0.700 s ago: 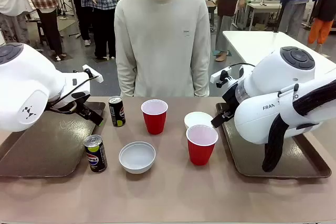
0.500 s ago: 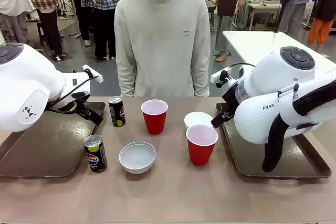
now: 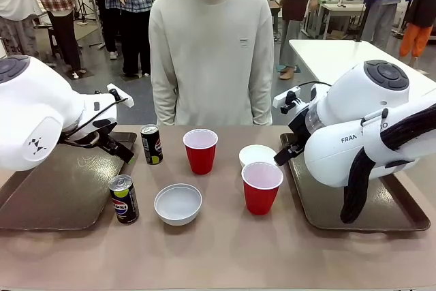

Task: Prepare tableware on both trays.
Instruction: Pick up a Picnic Bowl from the table and place it on a Handle tray.

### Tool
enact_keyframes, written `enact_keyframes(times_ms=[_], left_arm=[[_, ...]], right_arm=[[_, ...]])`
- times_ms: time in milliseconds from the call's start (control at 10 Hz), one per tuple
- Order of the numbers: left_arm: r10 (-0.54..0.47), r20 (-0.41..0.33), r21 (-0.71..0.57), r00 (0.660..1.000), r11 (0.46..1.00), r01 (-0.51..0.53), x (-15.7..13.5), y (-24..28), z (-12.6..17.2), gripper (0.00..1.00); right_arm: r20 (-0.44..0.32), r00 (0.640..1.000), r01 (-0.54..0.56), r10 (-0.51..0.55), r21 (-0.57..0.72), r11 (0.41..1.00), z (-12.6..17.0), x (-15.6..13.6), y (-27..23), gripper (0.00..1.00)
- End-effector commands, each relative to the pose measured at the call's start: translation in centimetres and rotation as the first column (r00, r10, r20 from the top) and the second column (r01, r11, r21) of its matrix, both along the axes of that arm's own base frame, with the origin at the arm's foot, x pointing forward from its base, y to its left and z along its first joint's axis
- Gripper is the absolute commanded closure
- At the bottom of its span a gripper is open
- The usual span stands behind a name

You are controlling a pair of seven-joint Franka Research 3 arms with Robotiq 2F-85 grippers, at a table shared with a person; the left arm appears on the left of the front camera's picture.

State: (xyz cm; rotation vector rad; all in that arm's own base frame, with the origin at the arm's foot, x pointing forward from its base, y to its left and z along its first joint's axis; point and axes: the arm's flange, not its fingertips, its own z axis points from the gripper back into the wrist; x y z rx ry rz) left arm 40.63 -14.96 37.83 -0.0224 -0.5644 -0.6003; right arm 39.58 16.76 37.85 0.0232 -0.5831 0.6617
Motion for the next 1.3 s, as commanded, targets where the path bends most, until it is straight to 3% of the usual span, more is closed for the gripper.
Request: enact_keyframes(times_ms=[0, 500, 600, 700, 800, 900, 1000, 1100, 1200], left_arm=[[0.000, 0.000, 0.000, 1.000, 1.000, 0.000, 0.0, 0.0, 0.0, 0.00], [0.000, 0.000, 0.000, 1.000, 1.000, 0.000, 0.0, 0.0, 0.0, 0.00], [0.003, 0.112, 0.055, 0.994, 0.998, -0.009, -1.5, -0.6, 3.8, 0.00], [0.002, 0.164, 0.107, 0.986, 0.994, -0.020, -3.1, -0.1, 7.5, 0.00], [0.030, 0.082, 0.070, 0.996, 0.997, -0.036, -3.7, 2.3, 10.5, 0.00], [0.000, 0.003, 0.086, 1.000, 0.996, 0.000, -5.3, 4.1, 11.8, 0.00], [-0.076, -0.144, 0.095, 0.987, 0.991, 0.091, -6.6, 5.3, 12.0, 0.00], [-0.159, -0.269, 0.047, 0.950, 0.983, 0.178, -8.6, 5.9, 10.6, 0.00], [-0.203, -0.294, 0.020, 0.934, 0.976, 0.218, -10.3, 6.0, 10.0, 0.00]], right_arm=[[0.001, 1.000, 0.000, 0.000, 0.001, 1.000, 0.0, 0.0, 0.0, 0.00], [0.000, 1.000, 0.000, 0.000, 0.000, 1.000, 0.0, 0.0, 0.0, 0.00], [0.056, 0.998, 0.019, -0.020, 0.024, 1.000, 3.3, -0.3, 0.9, 0.00], [0.092, 0.995, 0.038, -0.041, 0.033, 0.999, 7.1, -1.1, 1.3, 0.00], [0.043, 0.994, 0.093, -0.096, 0.059, 0.994, 10.3, -2.0, 0.2, 0.00], [-0.051, 0.991, 0.128, -0.127, 0.017, 0.992, 10.9, -3.4, -1.3, 0.00], [-0.180, 0.975, 0.128, -0.131, -0.026, 0.991, 10.1, -4.7, -2.5, 0.00], [-0.299, 0.947, 0.104, -0.121, -0.072, 0.992, 8.1, -6.8, -3.2, 0.00], [-0.388, 0.916, 0.063, -0.103, -0.115, 0.991, 5.8, -9.4, -2.9, 0.00]])
